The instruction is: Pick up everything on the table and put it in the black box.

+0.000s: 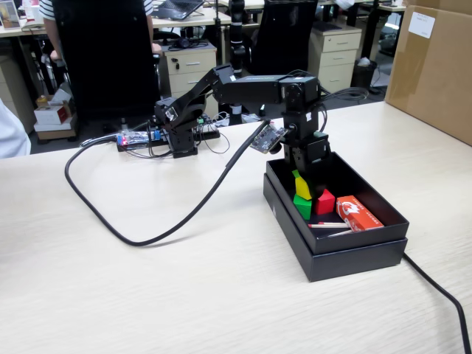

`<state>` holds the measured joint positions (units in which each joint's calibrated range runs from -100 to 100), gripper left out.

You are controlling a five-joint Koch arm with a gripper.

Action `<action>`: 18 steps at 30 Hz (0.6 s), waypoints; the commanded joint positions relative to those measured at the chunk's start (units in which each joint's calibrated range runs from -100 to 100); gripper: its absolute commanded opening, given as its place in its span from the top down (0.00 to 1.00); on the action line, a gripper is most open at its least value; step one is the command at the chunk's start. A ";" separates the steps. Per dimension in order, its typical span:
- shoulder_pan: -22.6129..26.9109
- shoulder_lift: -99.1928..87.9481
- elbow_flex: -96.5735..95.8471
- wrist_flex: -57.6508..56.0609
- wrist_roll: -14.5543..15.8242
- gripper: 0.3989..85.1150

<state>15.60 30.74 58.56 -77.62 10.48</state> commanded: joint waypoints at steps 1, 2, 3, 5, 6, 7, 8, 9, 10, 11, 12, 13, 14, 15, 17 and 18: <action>0.00 -1.77 1.37 -0.95 -0.15 0.73; 0.05 -1.89 1.28 -0.95 -0.20 0.66; 0.10 -2.46 1.19 -0.95 -0.24 0.60; 0.24 -4.75 0.64 -0.95 -0.24 0.50; 0.24 -6.25 0.37 -0.87 -0.24 0.48; 0.24 -7.97 -0.08 -0.61 -0.20 0.46; 0.24 -10.03 -0.35 -0.43 -0.20 0.46; 0.20 -12.33 -0.53 -0.35 -0.20 0.46; 0.15 -14.85 -0.90 -0.26 -0.20 0.46; 0.10 -17.95 -1.71 -0.26 -0.15 0.46; -0.05 -21.39 -2.53 -0.09 -0.15 0.46; -0.20 -25.41 -3.44 0.00 -0.15 0.46; -0.29 -28.16 -3.98 0.09 -0.20 0.46; -0.49 -31.72 -4.98 0.52 -0.20 0.46; -1.12 -39.64 -7.70 1.47 -0.24 0.46; -1.56 -43.42 -9.42 1.81 -0.34 0.45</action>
<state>15.02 0.71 49.43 -77.47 10.43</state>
